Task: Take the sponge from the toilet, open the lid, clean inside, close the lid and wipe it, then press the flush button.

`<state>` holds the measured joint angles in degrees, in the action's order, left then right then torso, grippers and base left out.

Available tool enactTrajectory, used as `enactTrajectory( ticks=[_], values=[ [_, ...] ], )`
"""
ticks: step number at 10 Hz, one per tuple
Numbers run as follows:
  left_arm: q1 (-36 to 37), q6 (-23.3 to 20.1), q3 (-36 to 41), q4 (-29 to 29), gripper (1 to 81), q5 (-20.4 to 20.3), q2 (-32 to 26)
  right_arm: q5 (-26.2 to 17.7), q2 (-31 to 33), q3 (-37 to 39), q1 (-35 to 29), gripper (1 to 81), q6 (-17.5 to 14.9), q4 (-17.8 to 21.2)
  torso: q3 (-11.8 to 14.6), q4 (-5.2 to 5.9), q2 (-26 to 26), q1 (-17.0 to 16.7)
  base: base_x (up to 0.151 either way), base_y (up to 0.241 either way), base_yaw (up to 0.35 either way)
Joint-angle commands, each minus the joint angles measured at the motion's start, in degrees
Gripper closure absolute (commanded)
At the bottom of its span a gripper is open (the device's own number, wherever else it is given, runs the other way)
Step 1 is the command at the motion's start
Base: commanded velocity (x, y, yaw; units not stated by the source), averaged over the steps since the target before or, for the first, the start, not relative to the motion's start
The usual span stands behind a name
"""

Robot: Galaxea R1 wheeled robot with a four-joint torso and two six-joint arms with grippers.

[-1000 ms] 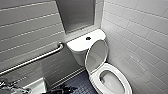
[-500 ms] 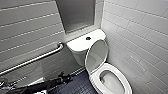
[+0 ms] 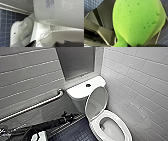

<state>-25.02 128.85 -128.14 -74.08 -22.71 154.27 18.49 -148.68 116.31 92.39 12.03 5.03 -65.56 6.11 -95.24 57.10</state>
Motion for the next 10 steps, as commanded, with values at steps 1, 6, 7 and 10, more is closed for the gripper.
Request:
enactTrajectory(
  ticks=[1,6,7,10],
  values=[
    [9.32,-0.01,-1.94,2.01,1.0,0.74,0.6,-4.35,-0.15,-1.62,2.14,81.1,-0.17,-2.05,0.0,0.0,0.0,0.0,0.0,0.0,0.0],
    [10.73,0.87,-3.44,1.4,1.0,0.74,6.76,-4.34,-1.3,-1.89,2.06,81.1,-0.17,-2.05,0.0,0.0,0.02,0.0,0.0,0.0,0.0],
    [10.47,0.96,-2.74,0.7,1.0,0.65,8.5,-4.34,-1.3,-1.8,1.97,81.1,-0.17,-2.05,0.0,0.0,0.02,0.0,0.0,0.0,0.0],
    [6.61,0.96,5.51,-2.99,1.0,0.74,8.52,-4.34,-1.12,-2.41,1.09,81.1,-0.07,-1.78,0.0,0.0,0.02,0.0,0.0,0.0,0.0]
  ],
)
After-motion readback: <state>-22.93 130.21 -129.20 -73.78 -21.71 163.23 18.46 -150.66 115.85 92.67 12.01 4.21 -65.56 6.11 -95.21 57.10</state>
